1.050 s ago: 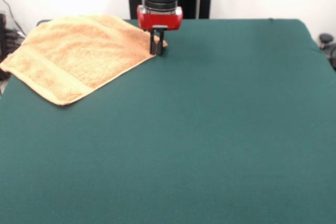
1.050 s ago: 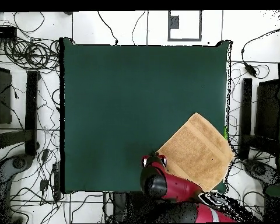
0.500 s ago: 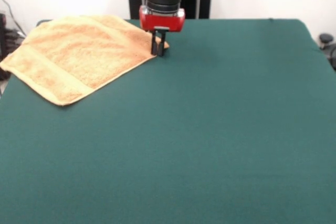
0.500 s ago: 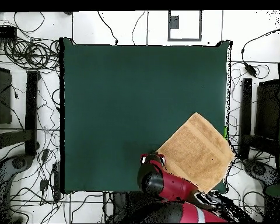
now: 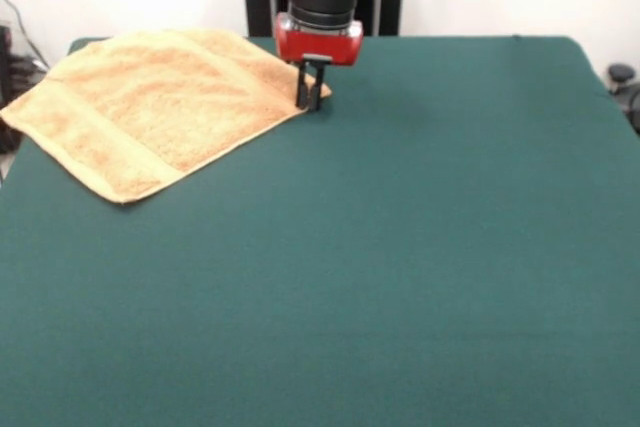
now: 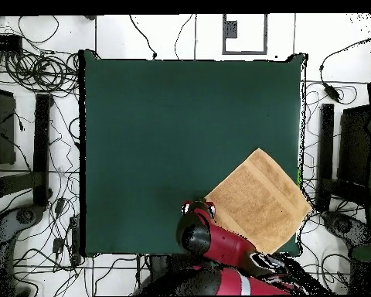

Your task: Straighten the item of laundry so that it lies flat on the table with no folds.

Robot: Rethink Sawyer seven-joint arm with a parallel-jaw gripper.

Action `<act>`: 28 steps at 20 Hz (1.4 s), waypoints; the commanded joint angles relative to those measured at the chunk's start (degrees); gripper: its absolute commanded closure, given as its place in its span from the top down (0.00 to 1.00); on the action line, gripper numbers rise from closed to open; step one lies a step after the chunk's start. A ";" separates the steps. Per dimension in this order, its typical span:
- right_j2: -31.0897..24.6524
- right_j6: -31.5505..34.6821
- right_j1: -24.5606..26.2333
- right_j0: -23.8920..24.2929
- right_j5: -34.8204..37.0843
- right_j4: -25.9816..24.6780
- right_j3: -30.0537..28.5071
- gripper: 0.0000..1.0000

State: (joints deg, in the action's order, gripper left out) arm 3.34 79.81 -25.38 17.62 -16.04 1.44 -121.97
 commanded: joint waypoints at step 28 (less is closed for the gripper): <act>-11.90 23.04 4.64 -13.30 -5.33 21.54 7.24 0.00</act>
State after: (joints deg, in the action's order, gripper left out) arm 1.72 80.20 -25.31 7.68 -17.80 16.64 -121.59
